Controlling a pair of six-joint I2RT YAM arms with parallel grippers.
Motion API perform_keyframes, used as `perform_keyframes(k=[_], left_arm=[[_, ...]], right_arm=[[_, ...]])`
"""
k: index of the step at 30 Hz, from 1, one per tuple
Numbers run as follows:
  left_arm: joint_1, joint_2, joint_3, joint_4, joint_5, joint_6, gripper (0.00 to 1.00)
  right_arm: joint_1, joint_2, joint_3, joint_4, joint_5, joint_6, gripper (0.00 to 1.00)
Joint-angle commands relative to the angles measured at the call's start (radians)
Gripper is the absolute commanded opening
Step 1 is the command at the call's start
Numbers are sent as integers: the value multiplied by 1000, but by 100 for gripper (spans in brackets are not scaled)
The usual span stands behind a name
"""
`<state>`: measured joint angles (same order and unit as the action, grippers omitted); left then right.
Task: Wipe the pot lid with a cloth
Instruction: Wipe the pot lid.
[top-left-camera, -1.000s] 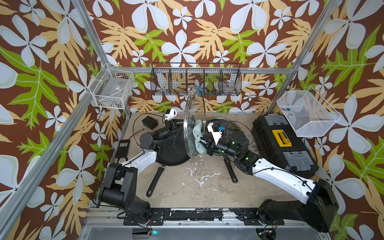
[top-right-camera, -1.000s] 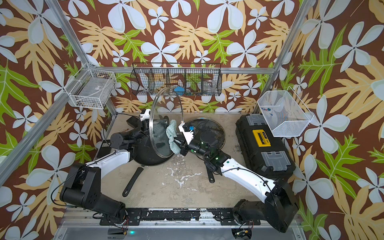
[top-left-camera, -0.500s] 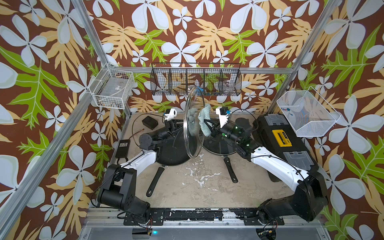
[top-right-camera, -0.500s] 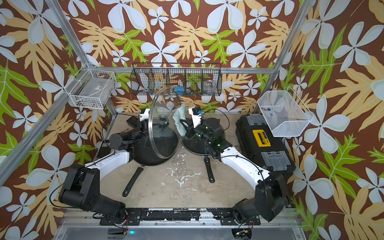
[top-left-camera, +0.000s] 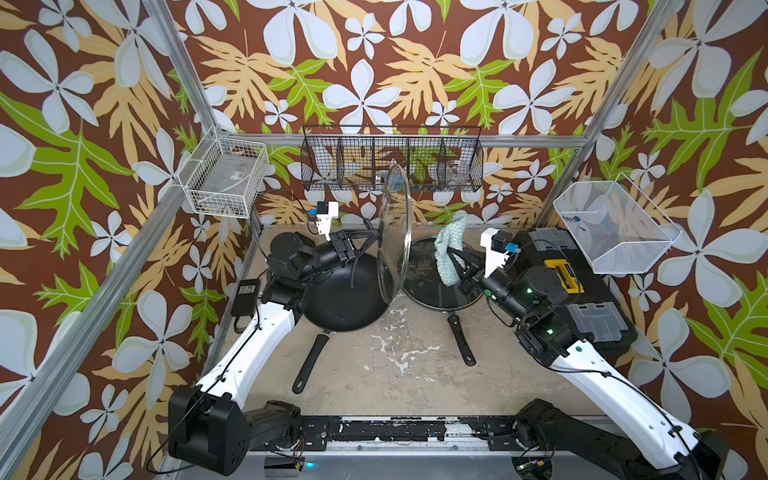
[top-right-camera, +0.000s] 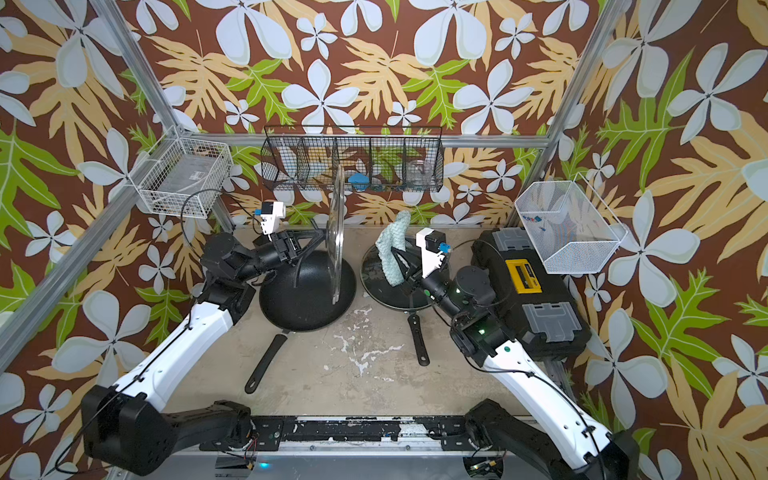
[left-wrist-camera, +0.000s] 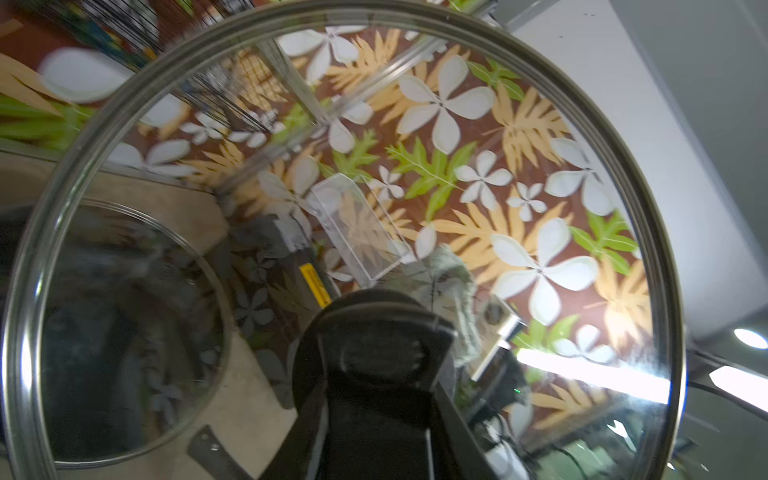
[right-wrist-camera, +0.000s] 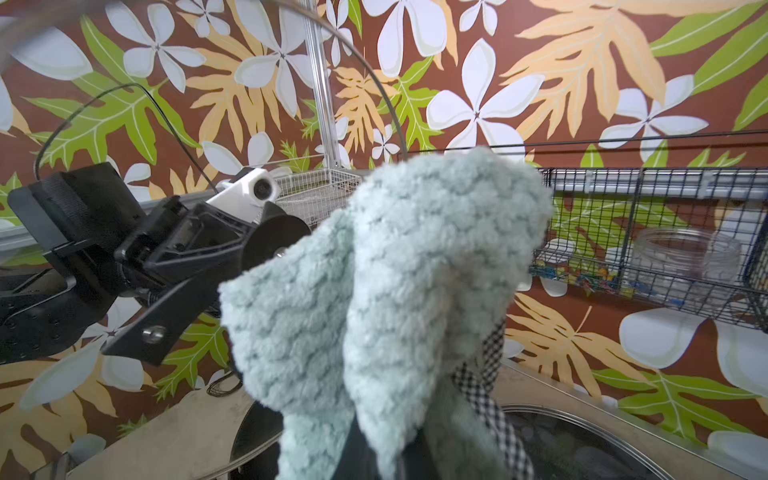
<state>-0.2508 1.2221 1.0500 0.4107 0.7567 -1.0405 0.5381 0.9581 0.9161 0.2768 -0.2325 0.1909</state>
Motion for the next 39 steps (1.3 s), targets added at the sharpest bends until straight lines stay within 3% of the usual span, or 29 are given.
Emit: perform_keyframes(k=[1, 7, 12, 18, 24, 30, 39], left_arm=[[2, -42, 13, -284, -277, 431, 0], [-2, -94, -13, -371, -444, 722, 0], [-22, -164, -74, -396, -531, 958, 0], [-105, -213, -129, -392, -699, 1200, 0], [-170, -235, -169, -352, -795, 1426, 0], [-183, -304, -223, -261, -716, 1465, 0], [-194, -319, -219, -245, -660, 1435, 0]], right_arm=[[13, -27, 23, -64, 26, -44, 0], [101, -11, 75, -124, 94, -117, 0], [220, 66, 127, -180, 235, -197, 0], [366, 205, 237, -255, 432, -298, 0], [408, 322, 349, -344, 511, -327, 0], [408, 415, 426, -417, 586, -327, 0], [407, 490, 446, -421, 592, -336, 0]])
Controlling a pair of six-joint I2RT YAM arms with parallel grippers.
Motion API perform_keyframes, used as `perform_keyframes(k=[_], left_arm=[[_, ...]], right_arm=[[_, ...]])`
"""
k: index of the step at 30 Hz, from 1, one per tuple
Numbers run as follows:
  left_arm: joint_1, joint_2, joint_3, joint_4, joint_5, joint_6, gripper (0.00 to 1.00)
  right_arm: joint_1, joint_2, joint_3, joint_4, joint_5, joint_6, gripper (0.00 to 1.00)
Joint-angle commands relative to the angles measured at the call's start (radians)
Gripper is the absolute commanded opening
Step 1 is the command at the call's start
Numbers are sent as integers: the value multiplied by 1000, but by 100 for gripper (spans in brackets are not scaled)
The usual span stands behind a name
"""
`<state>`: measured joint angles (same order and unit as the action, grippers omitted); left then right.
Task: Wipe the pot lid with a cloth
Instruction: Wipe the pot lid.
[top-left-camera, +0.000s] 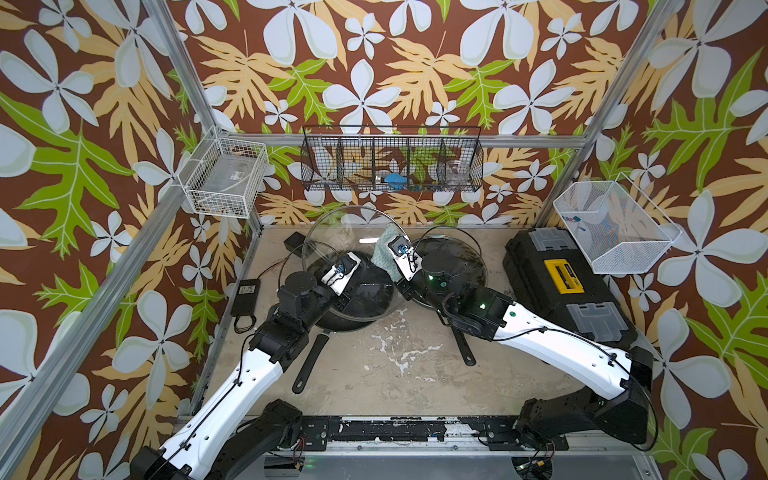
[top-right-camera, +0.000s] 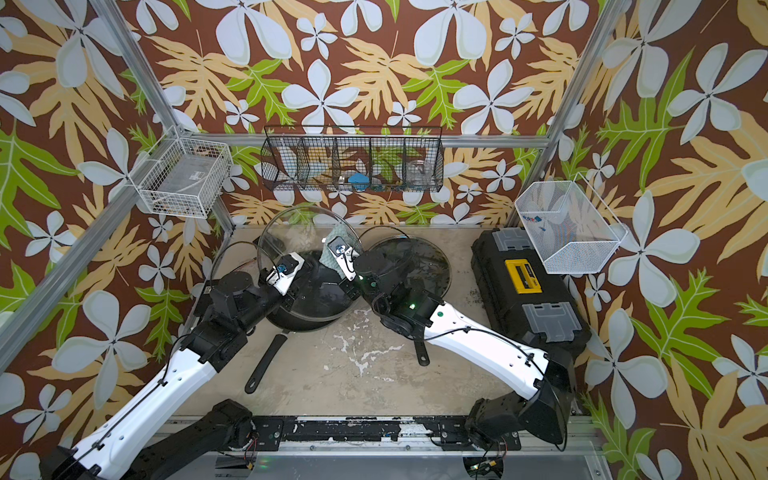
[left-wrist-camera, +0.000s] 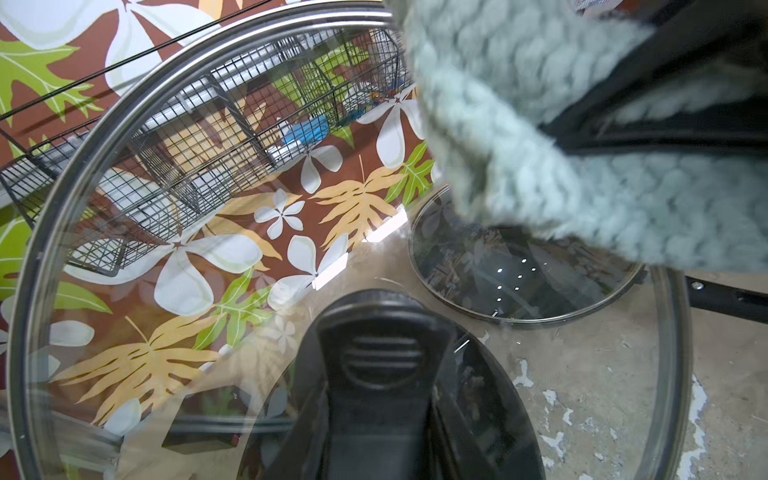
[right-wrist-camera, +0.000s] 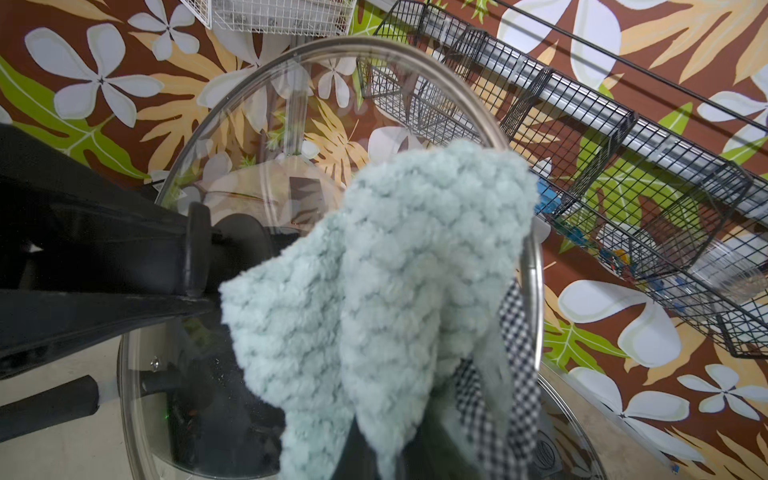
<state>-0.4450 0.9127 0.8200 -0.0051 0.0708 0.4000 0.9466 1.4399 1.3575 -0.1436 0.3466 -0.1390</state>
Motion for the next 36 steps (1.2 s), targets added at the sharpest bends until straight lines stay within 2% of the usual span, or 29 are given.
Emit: perform_keyframes(k=[1, 11, 22, 26, 31, 36], left_arm=[[0, -8, 16, 172, 27, -19, 0], [0, 6, 52, 181, 18, -152, 0], [0, 37, 115, 172, -54, -411, 0], [0, 32, 109, 168, -62, -404, 0], [0, 25, 91, 166, -78, -351, 0], [0, 8, 63, 181, -39, -198, 0]], right_arm=[[0, 12, 3, -3, 7, -1, 0], [56, 20, -29, -23, -35, 49, 0], [162, 134, 17, -17, -40, 79, 0], [166, 144, 33, -22, -18, 81, 0], [164, 87, 13, -17, 82, 53, 0], [119, 45, 26, -32, 113, 26, 0]])
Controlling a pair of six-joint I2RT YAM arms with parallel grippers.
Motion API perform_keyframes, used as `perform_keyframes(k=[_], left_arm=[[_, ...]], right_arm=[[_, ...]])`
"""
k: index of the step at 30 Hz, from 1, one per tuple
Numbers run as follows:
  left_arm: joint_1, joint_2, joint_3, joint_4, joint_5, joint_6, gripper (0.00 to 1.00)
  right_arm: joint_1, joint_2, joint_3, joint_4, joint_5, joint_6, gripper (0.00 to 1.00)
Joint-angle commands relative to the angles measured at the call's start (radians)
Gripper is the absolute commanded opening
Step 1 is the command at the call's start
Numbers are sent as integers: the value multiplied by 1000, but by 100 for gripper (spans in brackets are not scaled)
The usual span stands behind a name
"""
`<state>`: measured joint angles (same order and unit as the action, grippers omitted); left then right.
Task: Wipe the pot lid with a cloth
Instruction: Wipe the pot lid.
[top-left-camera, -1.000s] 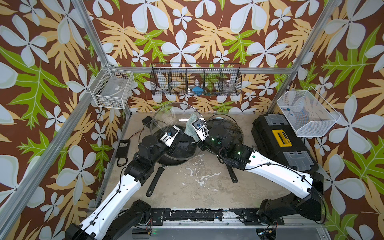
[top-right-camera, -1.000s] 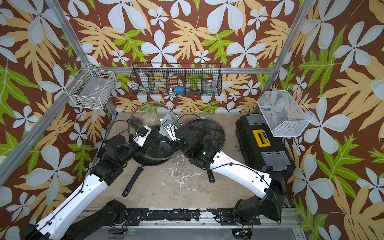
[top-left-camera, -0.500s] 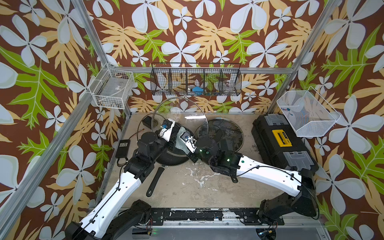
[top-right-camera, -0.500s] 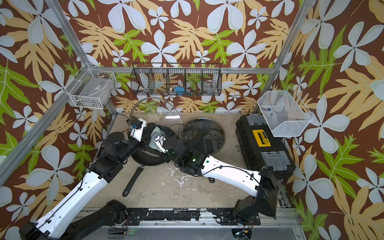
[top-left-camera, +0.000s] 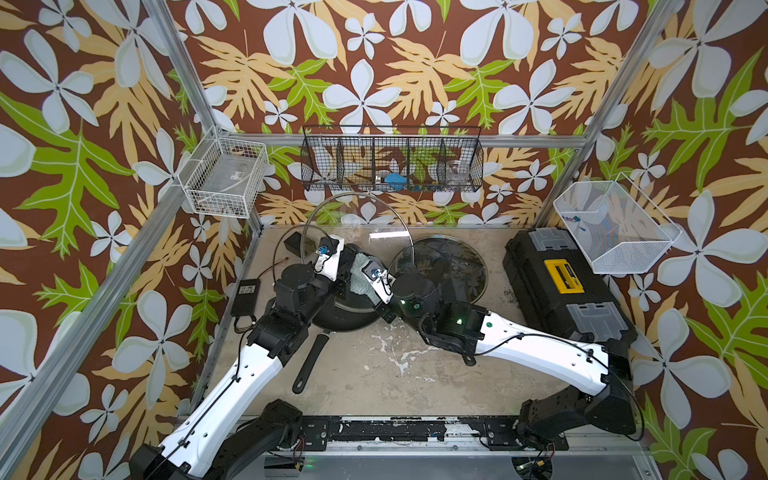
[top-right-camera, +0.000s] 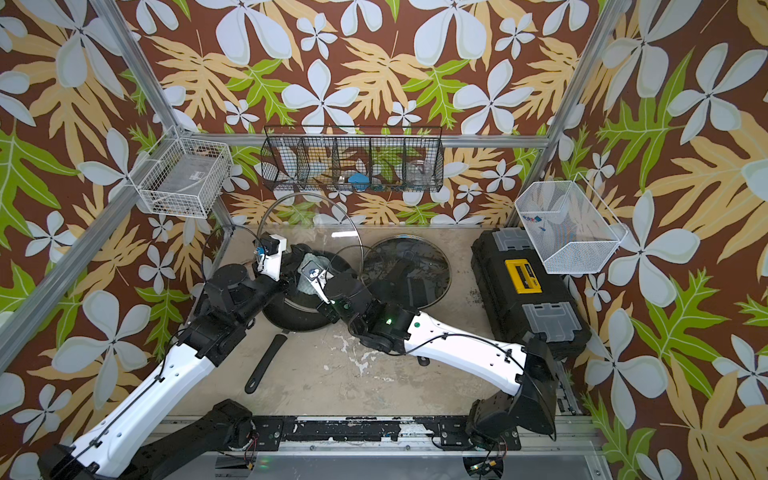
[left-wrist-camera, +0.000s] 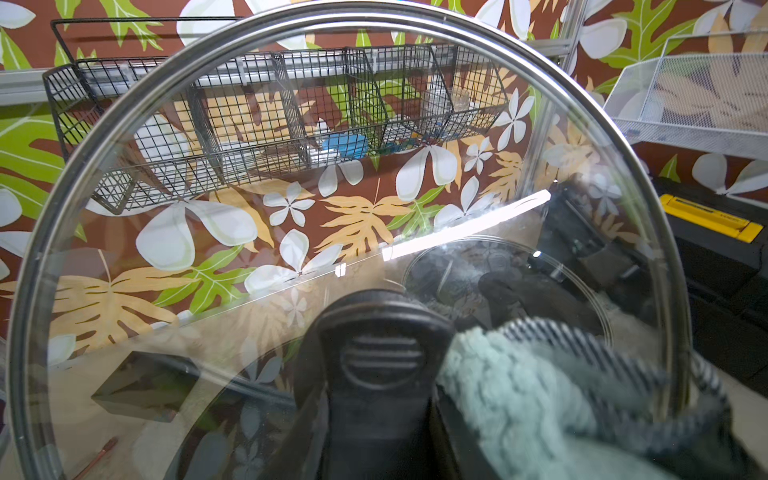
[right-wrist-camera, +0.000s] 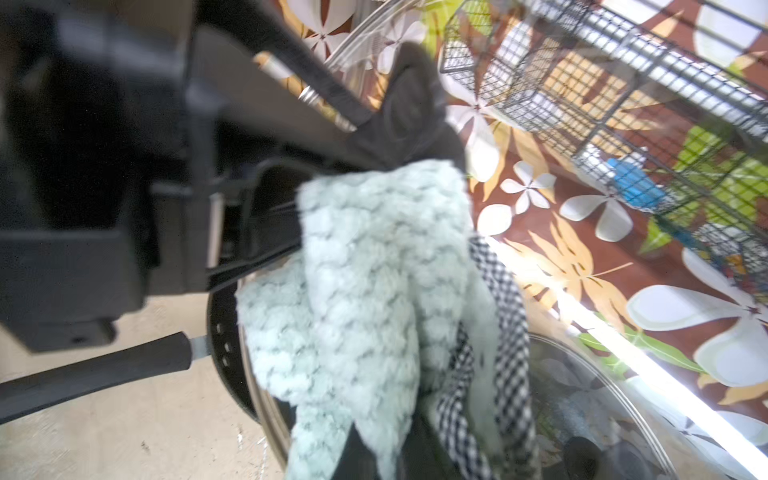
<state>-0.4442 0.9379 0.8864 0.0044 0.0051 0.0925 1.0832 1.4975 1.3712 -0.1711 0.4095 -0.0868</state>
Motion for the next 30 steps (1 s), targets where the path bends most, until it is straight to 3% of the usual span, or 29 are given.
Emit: perform_keyframes(k=[1, 10, 12, 17, 24, 30], left_arm=[[-1, -25, -11, 175, 60, 168, 0], [-1, -74, -65, 215, 178, 558, 0], [-1, -79, -64, 215, 179, 584, 0], [-1, -64, -27, 238, 155, 412, 0], [0, -44, -2, 275, 78, 102, 0], [-1, -30, 12, 279, 35, -138, 0]], right_arm=[[-31, -16, 21, -6, 51, -36, 0], [-141, 33, 188, -46, 64, -162, 0], [-143, 34, 200, -52, 66, -175, 0], [-132, -3, 128, -51, -14, -103, 0], [-52, -24, 8, -35, -19, -18, 0], [8, 26, -5, -13, -50, 27, 0]])
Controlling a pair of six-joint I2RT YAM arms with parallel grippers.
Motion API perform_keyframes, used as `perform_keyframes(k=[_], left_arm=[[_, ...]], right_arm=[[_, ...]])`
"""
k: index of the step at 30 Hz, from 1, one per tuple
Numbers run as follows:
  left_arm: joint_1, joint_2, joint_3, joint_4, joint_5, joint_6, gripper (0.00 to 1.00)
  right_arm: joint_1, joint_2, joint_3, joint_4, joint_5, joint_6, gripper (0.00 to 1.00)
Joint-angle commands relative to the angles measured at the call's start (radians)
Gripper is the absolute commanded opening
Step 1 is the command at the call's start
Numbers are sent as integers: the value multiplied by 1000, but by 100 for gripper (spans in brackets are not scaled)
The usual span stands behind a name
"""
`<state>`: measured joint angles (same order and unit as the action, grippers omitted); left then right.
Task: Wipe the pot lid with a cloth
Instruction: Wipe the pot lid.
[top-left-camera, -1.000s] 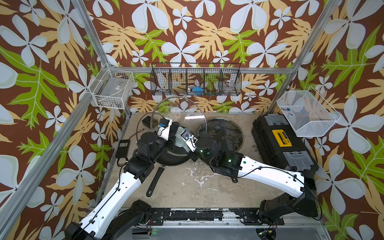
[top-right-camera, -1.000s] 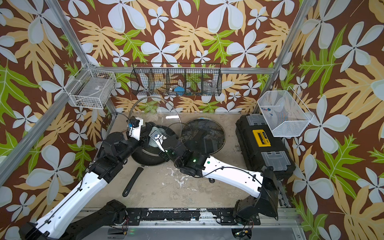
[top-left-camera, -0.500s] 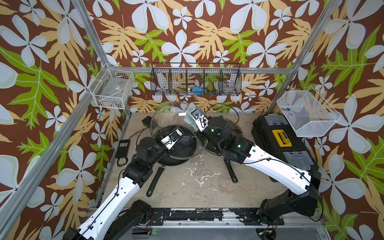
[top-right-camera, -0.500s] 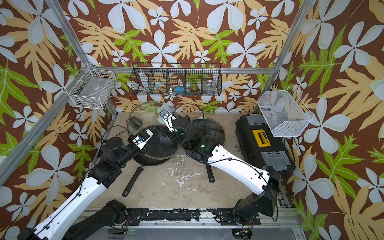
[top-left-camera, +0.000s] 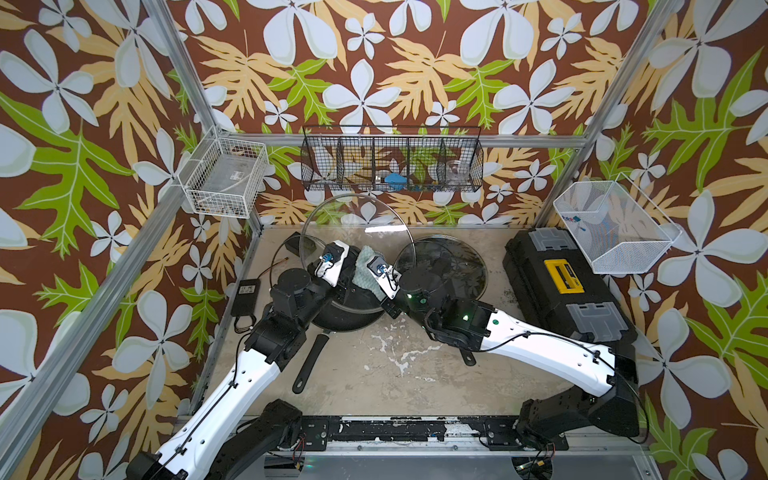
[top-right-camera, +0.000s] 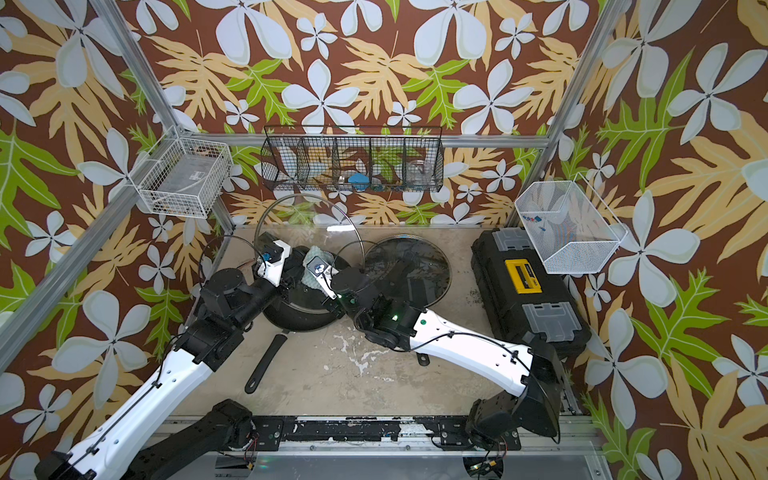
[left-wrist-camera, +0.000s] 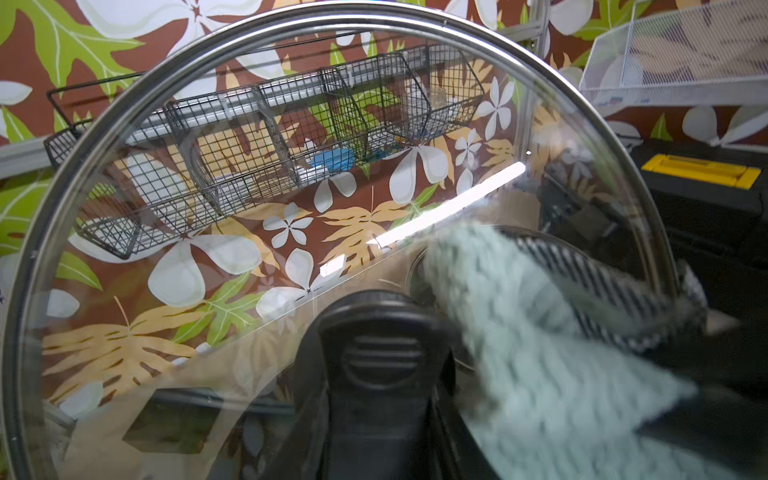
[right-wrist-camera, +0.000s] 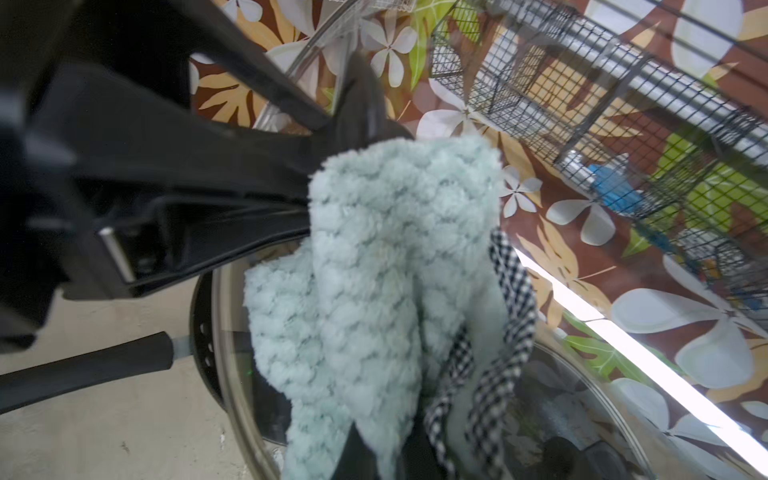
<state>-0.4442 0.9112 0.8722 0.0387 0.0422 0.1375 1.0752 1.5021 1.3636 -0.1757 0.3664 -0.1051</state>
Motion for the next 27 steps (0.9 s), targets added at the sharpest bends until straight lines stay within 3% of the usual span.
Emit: perform_keyframes(k=[1, 6, 14, 18, 27], left_arm=[[-1, -2, 29, 245, -8, -204, 0], [-1, -4, 32, 242, -25, -251, 0], [-1, -23, 4, 244, -13, -127, 0], [-1, -35, -10, 232, 55, 18, 0], [-1, -92, -69, 232, 217, 488, 0]], right_arm=[[22, 34, 6, -8, -13, 47, 0], [41, 78, 39, -14, -25, 51, 0], [19, 19, 47, -23, 65, 25, 0], [-14, -7, 70, -34, 75, 5, 0], [-101, 25, 227, -59, 92, -96, 0]])
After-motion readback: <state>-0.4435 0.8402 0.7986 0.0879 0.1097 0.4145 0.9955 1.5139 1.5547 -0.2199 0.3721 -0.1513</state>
